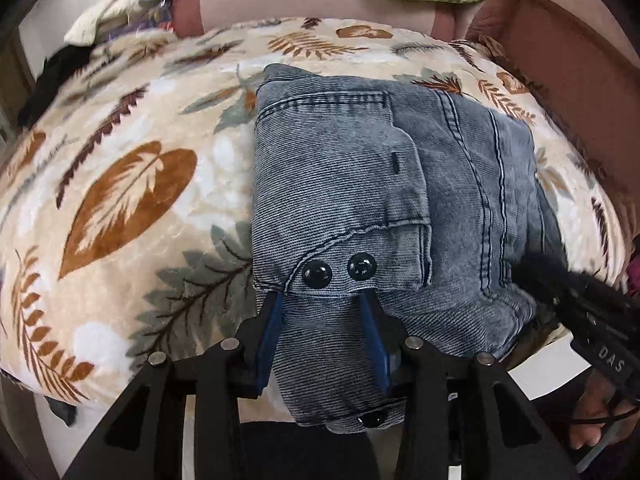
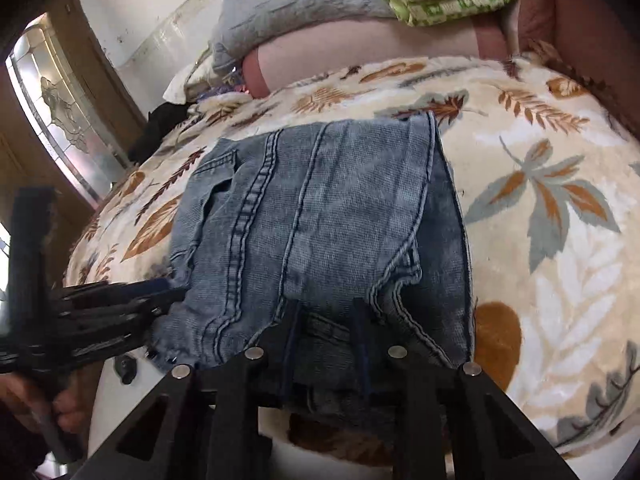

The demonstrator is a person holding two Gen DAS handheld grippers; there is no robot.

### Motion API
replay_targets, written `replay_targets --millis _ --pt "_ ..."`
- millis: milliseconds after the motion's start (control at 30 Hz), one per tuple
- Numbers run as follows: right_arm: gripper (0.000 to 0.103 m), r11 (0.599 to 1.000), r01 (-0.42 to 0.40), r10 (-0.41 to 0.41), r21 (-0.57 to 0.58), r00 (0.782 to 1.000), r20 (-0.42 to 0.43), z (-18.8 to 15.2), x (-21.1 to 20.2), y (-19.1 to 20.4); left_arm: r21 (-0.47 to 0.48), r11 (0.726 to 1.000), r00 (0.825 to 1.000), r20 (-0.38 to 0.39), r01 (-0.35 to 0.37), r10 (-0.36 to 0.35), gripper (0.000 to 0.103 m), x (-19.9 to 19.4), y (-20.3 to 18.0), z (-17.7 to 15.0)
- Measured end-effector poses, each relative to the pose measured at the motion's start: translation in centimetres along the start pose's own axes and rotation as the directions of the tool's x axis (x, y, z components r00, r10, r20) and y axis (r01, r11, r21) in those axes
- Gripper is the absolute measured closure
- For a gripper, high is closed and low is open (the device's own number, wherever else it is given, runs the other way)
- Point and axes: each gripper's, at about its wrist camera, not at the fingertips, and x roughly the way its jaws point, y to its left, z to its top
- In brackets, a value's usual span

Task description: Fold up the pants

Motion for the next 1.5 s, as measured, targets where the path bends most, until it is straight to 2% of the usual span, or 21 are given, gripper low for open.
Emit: replay_targets --millis 67,100,167,233,267,300,400,467,533,567,633,700,767,867,933,1033,1100,1167,1367,1433,1500 --pt "0.077 0.998 -0.043 0.044 0.056 0.999 -0.011 0.1 -0.6 -0.9 -0.018 1.000 0.999 -0.029 0.019 -0.019 0.062 -0.4 0.5 0.8" --pt "0.077 0.995 -0.062 0.063 0.081 0.998 -0.011 0.4 -1.0 -1.2 -0.021 0.999 1.000 -0.007 0.030 -0.030 0.062 -1.2 0.6 1.4" --pt "0.076 0.993 -0.066 0.062 0.100 0.997 0.042 1.5 -2.3 -1.5 0.002 1.000 0.997 0.074 0.001 -0.001 0.062 -2.8 0.6 2.6" --pt "0.073 0.995 -0.068 0.058 0.080 0.992 0.114 3.4 -3.2 -1.5 0.004 1.000 0.990 0.137 -0.019 0.018 0.054 -4.1 0.8 4.3" --pt "0.073 0.995 -0.066 0.057 0.071 0.991 0.124 4.3 -3.2 -1.5 -0.006 1.000 0.989 0.147 -0.015 0.016 0.048 -4.1 1.0 5.3" --pt "0.073 0.995 -0.065 0.056 0.070 0.990 0.126 5.3 -2.7 -1.6 -0.014 1.000 0.989 0.146 -0.022 0.023 0.047 -3.7 1.3 6.1" --pt "0.073 0.993 -0.085 0.073 0.084 0.987 0.140 7.7 -0.9 -2.1 -0.005 0.998 0.990 0.121 -0.069 0.069 0.047 -1.2 1.4 8.6" --pt "0.073 0.994 -0.068 0.057 0.081 0.990 0.125 8.7 0.6 -1.9 -0.020 0.994 0.991 0.084 -0.104 0.105 0.047 1.1 1.6 10.0" --pt "0.073 0.995 -0.049 0.041 0.082 0.994 0.099 9.3 2.4 -2.2 -0.037 0.993 0.993 0.038 -0.109 0.110 0.047 3.0 1.9 10.5" --pt "0.069 0.995 -0.037 0.030 0.094 0.997 0.076 9.2 3.3 -2.6 -0.040 0.992 0.993 0.017 -0.116 0.117 0.047 3.8 1.9 10.5" --pt "0.066 0.988 -0.022 0.019 0.152 1.000 0.017 9.1 5.3 -3.9 -0.016 0.991 0.991 0.001 -0.134 0.134 0.047 4.8 1.4 10.3" --pt "0.066 0.977 -0.066 0.065 0.201 0.998 0.014 9.1 5.7 -5.1 -0.010 0.990 0.990 -0.010 -0.140 0.140 0.041 5.5 1.3 10.2" --pt "0.066 0.978 -0.069 0.069 0.196 0.998 0.008 9.2 5.4 -5.0 -0.046 0.992 0.993 -0.019 -0.121 0.120 0.041 5.1 1.9 10.3" --pt "0.066 0.989 -0.065 0.060 0.136 0.997 0.041 8.7 3.9 -4.1 -0.070 0.991 0.993 0.001 -0.118 0.118 0.041 3.0 2.2 9.8" --pt "0.066 0.994 -0.077 0.073 0.077 0.996 0.056 8.1 2.6 -3.1 -0.044 0.989 0.988 0.052 -0.144 0.146 0.041 0.9 1.6 8.6" --pt "0.066 0.997 -0.080 0.079 0.003 0.992 0.096 6.8 0.4 -1.7 -0.018 0.989 0.985 0.097 -0.145 0.146 0.040 -1.5 0.6 6.6" --pt "0.066 0.997 -0.077 0.079 -0.024 0.992 0.103 5.7 -0.8 -1.0 0.001 0.988 0.981 0.122 -0.154 0.153 0.027 -2.9 -0.3 4.7" --pt "0.066 0.997 -0.065 0.068 -0.043 0.993 0.092 4.6 -1.5 -0.6 0.014 0.985 0.978 0.123 -0.173 0.170 0.024 -3.4 -1.0 3.1" --pt "0.066 0.991 0.028 -0.023 -0.128 0.999 0.041 0.7 -2.1 1.3 0.052 0.979 0.976 0.097 -0.199 0.193 0.022 -2.6 -2.2 -0.8" --pt "0.065 0.986 0.065 -0.064 -0.155 0.998 0.010 -0.5 -1.3 1.7 0.060 0.974 0.971 0.115 -0.220 0.212 0.017 -1.5 -2.2 -1.4" --pt "0.065 0.982 0.096 -0.095 -0.162 0.995 0.010 -1.5 -0.8 1.7 0.076 0.960 0.956 0.142 -0.270 0.257 0.009 -0.2 -2.2 -1.7"
